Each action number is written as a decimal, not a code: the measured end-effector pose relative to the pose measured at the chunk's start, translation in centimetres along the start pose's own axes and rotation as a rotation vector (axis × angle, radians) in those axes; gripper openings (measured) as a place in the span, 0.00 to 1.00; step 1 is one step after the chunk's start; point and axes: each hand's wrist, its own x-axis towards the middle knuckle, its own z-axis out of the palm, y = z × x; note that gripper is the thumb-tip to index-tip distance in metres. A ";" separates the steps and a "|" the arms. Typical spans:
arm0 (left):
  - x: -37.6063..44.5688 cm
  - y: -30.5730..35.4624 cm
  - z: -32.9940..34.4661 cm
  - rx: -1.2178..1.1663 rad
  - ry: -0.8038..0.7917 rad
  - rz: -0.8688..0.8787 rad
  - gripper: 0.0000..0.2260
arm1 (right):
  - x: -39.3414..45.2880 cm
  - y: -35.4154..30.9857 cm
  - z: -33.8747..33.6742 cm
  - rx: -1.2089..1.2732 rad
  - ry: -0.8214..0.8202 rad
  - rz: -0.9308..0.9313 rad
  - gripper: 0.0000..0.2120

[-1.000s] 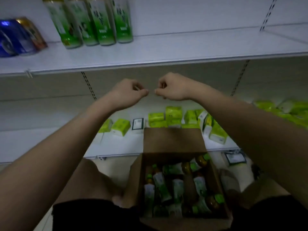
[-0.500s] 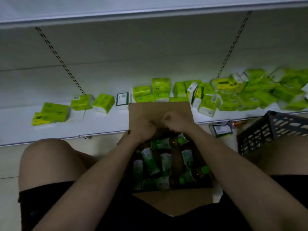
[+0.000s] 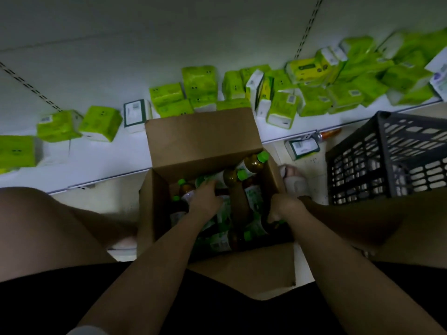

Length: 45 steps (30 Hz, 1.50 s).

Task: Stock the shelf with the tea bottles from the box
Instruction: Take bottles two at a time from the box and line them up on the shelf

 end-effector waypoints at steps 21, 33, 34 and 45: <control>9.2 0.3 3.1 -0.028 -0.092 -0.014 0.35 | 5.6 -2.2 4.3 0.944 -0.002 -0.390 0.34; 7.7 -0.8 2.0 0.235 -0.049 0.122 0.33 | 5.9 -2.0 4.6 0.923 0.200 -0.288 0.40; 7.2 -1.0 1.6 0.203 -0.046 0.100 0.33 | 5.6 -1.7 4.6 0.926 0.201 -0.301 0.39; 0.3 -1.8 -1.9 -0.346 0.259 -0.075 0.33 | -0.4 -3.5 2.5 0.916 0.428 -0.408 0.32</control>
